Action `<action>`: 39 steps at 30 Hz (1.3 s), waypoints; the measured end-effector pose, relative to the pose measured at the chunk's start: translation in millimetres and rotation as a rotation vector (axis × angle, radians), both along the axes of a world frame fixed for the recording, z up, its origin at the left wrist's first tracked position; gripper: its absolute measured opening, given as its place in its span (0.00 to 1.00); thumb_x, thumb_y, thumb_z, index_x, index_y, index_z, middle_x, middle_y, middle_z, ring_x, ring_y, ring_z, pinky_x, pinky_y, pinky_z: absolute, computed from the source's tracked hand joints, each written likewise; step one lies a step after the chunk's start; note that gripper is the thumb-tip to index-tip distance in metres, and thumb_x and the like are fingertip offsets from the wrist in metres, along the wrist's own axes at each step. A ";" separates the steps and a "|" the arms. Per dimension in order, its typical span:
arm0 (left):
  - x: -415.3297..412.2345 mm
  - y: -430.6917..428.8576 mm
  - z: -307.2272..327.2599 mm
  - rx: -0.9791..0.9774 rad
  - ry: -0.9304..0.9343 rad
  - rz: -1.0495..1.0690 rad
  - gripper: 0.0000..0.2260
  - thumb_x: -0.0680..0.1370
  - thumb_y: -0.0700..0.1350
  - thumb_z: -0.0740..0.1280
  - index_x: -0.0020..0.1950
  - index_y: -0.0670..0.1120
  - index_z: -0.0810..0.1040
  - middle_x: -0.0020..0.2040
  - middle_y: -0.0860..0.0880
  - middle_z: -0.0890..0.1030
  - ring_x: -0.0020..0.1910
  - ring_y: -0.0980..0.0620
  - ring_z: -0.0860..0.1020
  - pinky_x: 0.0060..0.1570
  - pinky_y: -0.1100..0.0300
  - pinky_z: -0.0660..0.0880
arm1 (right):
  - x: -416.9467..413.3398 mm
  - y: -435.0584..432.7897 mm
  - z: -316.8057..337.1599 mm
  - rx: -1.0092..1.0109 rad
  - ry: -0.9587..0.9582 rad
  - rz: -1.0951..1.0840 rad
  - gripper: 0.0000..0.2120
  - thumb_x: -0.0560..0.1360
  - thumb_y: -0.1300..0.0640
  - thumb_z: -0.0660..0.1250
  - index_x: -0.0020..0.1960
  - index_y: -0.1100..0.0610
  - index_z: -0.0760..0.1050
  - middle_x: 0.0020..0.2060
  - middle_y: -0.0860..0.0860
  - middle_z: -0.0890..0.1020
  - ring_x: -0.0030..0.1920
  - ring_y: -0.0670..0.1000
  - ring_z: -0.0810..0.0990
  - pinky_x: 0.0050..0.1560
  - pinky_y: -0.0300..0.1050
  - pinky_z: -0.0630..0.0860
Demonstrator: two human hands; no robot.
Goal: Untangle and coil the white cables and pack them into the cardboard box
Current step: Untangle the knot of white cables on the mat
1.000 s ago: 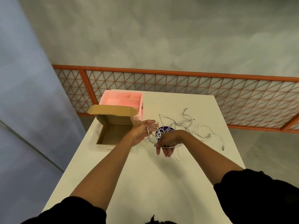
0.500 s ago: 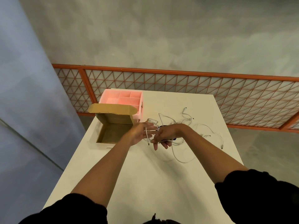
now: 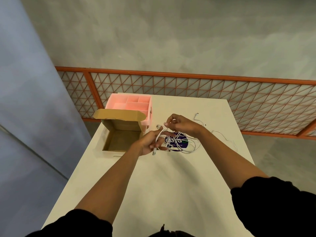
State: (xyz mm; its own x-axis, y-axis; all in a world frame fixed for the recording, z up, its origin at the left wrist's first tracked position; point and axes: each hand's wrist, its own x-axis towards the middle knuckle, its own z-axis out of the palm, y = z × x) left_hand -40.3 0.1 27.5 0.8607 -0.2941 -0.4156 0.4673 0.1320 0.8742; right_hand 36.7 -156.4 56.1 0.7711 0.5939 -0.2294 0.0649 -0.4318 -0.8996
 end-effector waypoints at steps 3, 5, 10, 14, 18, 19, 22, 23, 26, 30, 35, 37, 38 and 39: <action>1.4 3.6 0.4 -0.077 0.011 -0.001 0.23 0.84 0.53 0.48 0.57 0.41 0.78 0.18 0.52 0.59 0.15 0.57 0.53 0.32 0.62 0.74 | 0.3 -1.6 -8.7 -0.058 -0.058 -0.008 0.13 0.76 0.47 0.66 0.42 0.56 0.74 0.37 0.51 0.76 0.39 0.51 0.73 0.43 0.45 0.71; 0.7 5.8 0.5 -0.097 0.017 -0.005 0.21 0.83 0.52 0.50 0.53 0.41 0.79 0.18 0.52 0.58 0.14 0.57 0.53 0.29 0.63 0.69 | -2.3 -2.8 -11.1 -0.101 -0.059 0.009 0.19 0.77 0.44 0.64 0.40 0.59 0.77 0.35 0.53 0.73 0.37 0.50 0.71 0.40 0.41 0.72; -0.8 6.4 -5.3 -0.169 0.053 0.069 0.17 0.83 0.49 0.53 0.46 0.42 0.77 0.18 0.52 0.59 0.14 0.57 0.54 0.23 0.66 0.66 | -3.1 -3.6 -11.3 -0.163 -0.058 0.018 0.22 0.76 0.41 0.62 0.35 0.58 0.78 0.29 0.52 0.63 0.31 0.49 0.62 0.36 0.42 0.65; 4.6 1.8 -10.9 -0.363 0.056 0.215 0.13 0.82 0.46 0.54 0.44 0.42 0.72 0.19 0.53 0.63 0.15 0.58 0.58 0.22 0.67 0.64 | 1.7 -1.0 -10.8 -0.126 -0.097 -0.096 0.25 0.77 0.43 0.63 0.24 0.51 0.67 0.25 0.49 0.58 0.26 0.48 0.57 0.33 0.41 0.59; 5.1 0.7 -16.3 -0.415 0.055 0.206 0.13 0.83 0.46 0.53 0.44 0.42 0.71 0.18 0.53 0.62 0.14 0.58 0.58 0.18 0.68 0.58 | 0.9 -4.7 -11.8 -0.135 -0.129 -0.045 0.18 0.78 0.45 0.63 0.33 0.53 0.75 0.22 0.46 0.62 0.22 0.44 0.59 0.28 0.37 0.59; 3.9 1.8 -17.1 -0.410 0.055 0.198 0.13 0.83 0.46 0.53 0.45 0.42 0.71 0.18 0.53 0.61 0.14 0.58 0.57 0.18 0.68 0.57 | 0.6 -6.4 -10.4 -0.147 -0.112 0.007 0.17 0.78 0.46 0.62 0.36 0.55 0.75 0.25 0.47 0.63 0.24 0.44 0.60 0.29 0.36 0.60; 0.6 6.6 -20.4 -0.398 0.061 0.194 0.11 0.82 0.45 0.55 0.46 0.41 0.72 0.18 0.53 0.61 0.14 0.58 0.57 0.18 0.68 0.57 | 5.3 -10.7 1.0 -0.207 -0.072 0.185 0.12 0.80 0.48 0.60 0.44 0.54 0.77 0.35 0.54 0.67 0.30 0.46 0.61 0.30 0.36 0.63; -0.6 7.6 -20.9 -0.407 0.063 0.190 0.10 0.81 0.45 0.56 0.46 0.41 0.72 0.18 0.53 0.61 0.14 0.58 0.57 0.18 0.68 0.58 | 8.5 -11.1 6.1 -0.219 -0.089 0.204 0.12 0.80 0.49 0.60 0.43 0.53 0.78 0.37 0.55 0.68 0.31 0.47 0.61 0.31 0.36 0.63; -2.7 6.5 -20.8 -0.488 0.046 0.166 0.10 0.79 0.46 0.57 0.47 0.40 0.71 0.19 0.52 0.62 0.14 0.58 0.59 0.19 0.68 0.59 | 16.1 -5.2 18.3 -0.212 -0.146 0.178 0.13 0.79 0.49 0.62 0.43 0.53 0.80 0.40 0.55 0.71 0.32 0.47 0.61 0.31 0.37 0.62; -2.2 2.6 -18.0 -0.607 -0.012 0.171 0.13 0.79 0.46 0.58 0.46 0.39 0.76 0.19 0.52 0.64 0.14 0.59 0.60 0.19 0.68 0.60 | 15.6 -1.0 21.3 -0.163 -0.240 0.065 0.13 0.79 0.50 0.63 0.45 0.56 0.81 0.31 0.50 0.71 0.30 0.47 0.62 0.30 0.35 0.61; -4.4 1.9 -16.4 -0.661 -0.047 0.140 0.14 0.73 0.48 0.72 0.49 0.39 0.76 0.20 0.53 0.65 0.14 0.58 0.61 0.20 0.68 0.63 | 4.4 -3.6 2.8 -0.149 -0.307 -0.040 0.15 0.79 0.50 0.62 0.45 0.59 0.81 0.29 0.49 0.71 0.29 0.47 0.64 0.29 0.31 0.62; -5.5 0.2 -13.0 -0.651 -0.031 0.163 0.13 0.77 0.47 0.64 0.54 0.38 0.75 0.19 0.53 0.65 0.13 0.58 0.61 0.20 0.69 0.62 | -0.6 -4.3 -8.0 -0.146 -0.334 -0.087 0.16 0.79 0.49 0.62 0.43 0.58 0.81 0.30 0.52 0.73 0.28 0.47 0.66 0.29 0.31 0.63; -6.1 0.1 -10.1 -0.638 -0.021 0.173 0.15 0.79 0.47 0.59 0.58 0.37 0.75 0.18 0.52 0.65 0.13 0.57 0.61 0.21 0.69 0.62 | -3.9 -5.4 -11.7 -0.147 -0.344 -0.101 0.16 0.80 0.49 0.61 0.42 0.58 0.80 0.30 0.52 0.74 0.28 0.48 0.68 0.30 0.31 0.64; -5.9 1.3 -7.9 -0.642 -0.015 0.166 0.17 0.80 0.46 0.57 0.61 0.37 0.76 0.18 0.52 0.64 0.13 0.57 0.61 0.22 0.69 0.64 | -7.1 -7.4 -16.2 -0.155 -0.348 -0.105 0.16 0.80 0.49 0.59 0.42 0.57 0.79 0.29 0.50 0.75 0.28 0.47 0.71 0.32 0.32 0.65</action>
